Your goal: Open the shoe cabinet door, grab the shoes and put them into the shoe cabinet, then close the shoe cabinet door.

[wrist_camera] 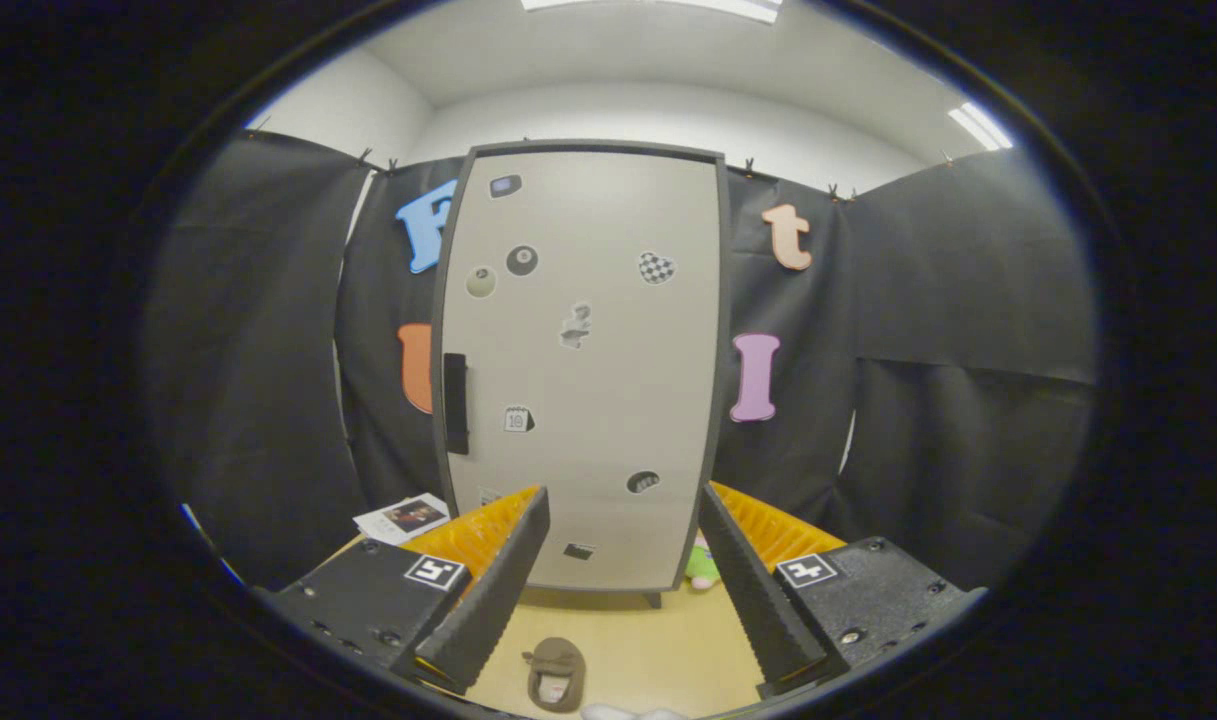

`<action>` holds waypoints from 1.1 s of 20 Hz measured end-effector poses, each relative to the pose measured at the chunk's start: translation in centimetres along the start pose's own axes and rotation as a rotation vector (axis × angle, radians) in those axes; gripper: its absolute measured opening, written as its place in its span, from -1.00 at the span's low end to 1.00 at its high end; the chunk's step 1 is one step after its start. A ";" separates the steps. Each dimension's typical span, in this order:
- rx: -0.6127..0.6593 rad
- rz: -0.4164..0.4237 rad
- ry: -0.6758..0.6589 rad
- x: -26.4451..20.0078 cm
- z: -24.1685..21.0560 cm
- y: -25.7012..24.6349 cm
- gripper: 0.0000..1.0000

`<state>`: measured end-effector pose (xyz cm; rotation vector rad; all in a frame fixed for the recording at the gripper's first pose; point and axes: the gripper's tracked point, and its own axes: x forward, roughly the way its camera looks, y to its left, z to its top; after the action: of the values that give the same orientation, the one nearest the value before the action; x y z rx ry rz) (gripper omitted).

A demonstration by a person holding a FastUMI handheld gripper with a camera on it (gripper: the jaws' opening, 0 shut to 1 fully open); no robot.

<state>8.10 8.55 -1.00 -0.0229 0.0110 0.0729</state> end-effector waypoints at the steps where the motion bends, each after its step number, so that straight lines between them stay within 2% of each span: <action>1: 0.006 0.022 -0.011 0.9 0.3 1.3 0.96; 6: 0.017 0.140 -0.012 6.9 1.0 7.9 0.96; 11: 0.027 0.210 -0.009 13.2 1.9 14.3 0.96; 14: 0.010 0.229 0.005 16.6 1.5 16.7 0.96; 18: 0.012 0.199 0.055 20.9 0.2 17.9 0.93; 22: 0.025 0.195 0.070 22.8 -0.2 18.7 0.58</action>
<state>29.47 28.88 -1.88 0.0002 0.0840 0.2667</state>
